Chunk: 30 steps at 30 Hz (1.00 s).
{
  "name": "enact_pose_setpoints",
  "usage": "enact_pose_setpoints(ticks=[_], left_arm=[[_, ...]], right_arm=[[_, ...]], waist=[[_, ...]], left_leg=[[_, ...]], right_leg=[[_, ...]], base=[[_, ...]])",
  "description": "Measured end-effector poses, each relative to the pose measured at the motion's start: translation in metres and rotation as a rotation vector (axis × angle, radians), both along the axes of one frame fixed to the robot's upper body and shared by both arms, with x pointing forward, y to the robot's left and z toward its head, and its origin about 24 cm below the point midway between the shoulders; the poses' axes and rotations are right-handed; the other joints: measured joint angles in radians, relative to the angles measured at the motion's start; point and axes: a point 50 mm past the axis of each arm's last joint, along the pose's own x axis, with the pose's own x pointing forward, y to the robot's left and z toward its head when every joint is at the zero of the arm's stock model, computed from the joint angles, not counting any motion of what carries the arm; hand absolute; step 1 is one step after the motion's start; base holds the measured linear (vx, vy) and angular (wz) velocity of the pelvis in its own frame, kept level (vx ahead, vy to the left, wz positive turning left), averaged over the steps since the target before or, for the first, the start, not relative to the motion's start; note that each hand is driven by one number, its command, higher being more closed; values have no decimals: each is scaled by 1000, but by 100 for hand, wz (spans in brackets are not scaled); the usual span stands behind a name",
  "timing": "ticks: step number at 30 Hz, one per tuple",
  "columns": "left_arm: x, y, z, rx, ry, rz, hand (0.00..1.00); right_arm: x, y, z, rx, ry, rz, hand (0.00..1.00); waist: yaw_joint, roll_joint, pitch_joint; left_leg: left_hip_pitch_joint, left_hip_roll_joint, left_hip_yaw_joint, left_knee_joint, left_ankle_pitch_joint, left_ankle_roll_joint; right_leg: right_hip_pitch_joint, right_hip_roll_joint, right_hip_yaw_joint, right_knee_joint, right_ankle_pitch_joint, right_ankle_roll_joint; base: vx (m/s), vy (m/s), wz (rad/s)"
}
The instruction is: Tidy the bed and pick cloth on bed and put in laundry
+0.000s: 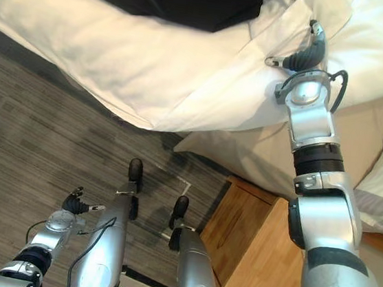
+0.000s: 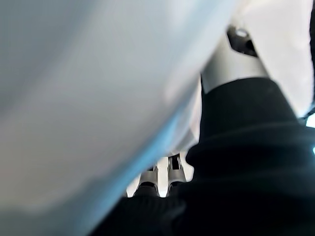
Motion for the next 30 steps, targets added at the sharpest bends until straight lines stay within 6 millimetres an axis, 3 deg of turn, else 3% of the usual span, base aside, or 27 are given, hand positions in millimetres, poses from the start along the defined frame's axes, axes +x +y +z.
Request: enact_pose_setpoints(ticks=[6, 11, 13, 17, 19, 24, 25, 30], left_arm=[[15, -13, 9, -16, -71, -4, 0], [17, -26, 8, -74, -105, -10, 0], [18, -37, 7, -101, -109, -34, 0], [18, -62, 2, -137, -73, -124, 0], [16, -64, -1, -133, -51, -139, 0], [-6, -48, -16, -103, 61, -137, 0], [-12, -46, -20, -101, 82, -133, 0], [-47, -41, -42, -107, 214, -123, 0]], right_arm=[[-6, 13, 23, 19, -142, 50, 100], [-7, 26, 7, 75, -191, 93, 100], [-8, 29, -6, 118, -189, 107, 100], [-10, 24, -53, 185, -110, 78, 100], [-13, 22, -71, 206, -83, 77, 100], [-30, 14, -130, 465, -48, 39, 100], [-35, 14, -147, 511, -26, 31, 0], [-64, 27, -217, 697, 92, -2, 0]], waist=[[-24, 13, -2], [-26, 38, -16], [-31, 39, -17], [-38, 37, -38], [-39, 35, -39], [-47, 19, -50], [-49, 18, -55], [-92, 10, -150]], left_leg=[[-69, 4, 20, 38, -9, -12], [-34, 13, 42, 18, 8, -10], [0, 11, 46, 2, 12, -12], [79, 12, 60, -12, 10, -17], [119, 14, 71, -12, 4, -24], [226, 18, 102, -35, -9, -30], [266, 15, 119, -51, -9, -30], [378, -16, 165, -141, 3, -25]], right_leg=[[-73, -17, -19, 42, -71, 5], [-59, -20, -16, 48, -77, 2], [-32, -21, -16, 45, -77, 2], [45, -21, -15, 30, -77, 2], [84, -21, -8, 25, -77, 1], [196, -15, 27, -42, -70, 6], [228, -16, 42, -54, -66, 10], [311, -34, 70, -120, -55, 25]], base=[[-65, -49, -8], [1, -33, -6], [46, -43, 1], [77, -34, 4], [61, -23, -5], [27, -21, -15], [2, -8, -23], [27, -3, -17]])
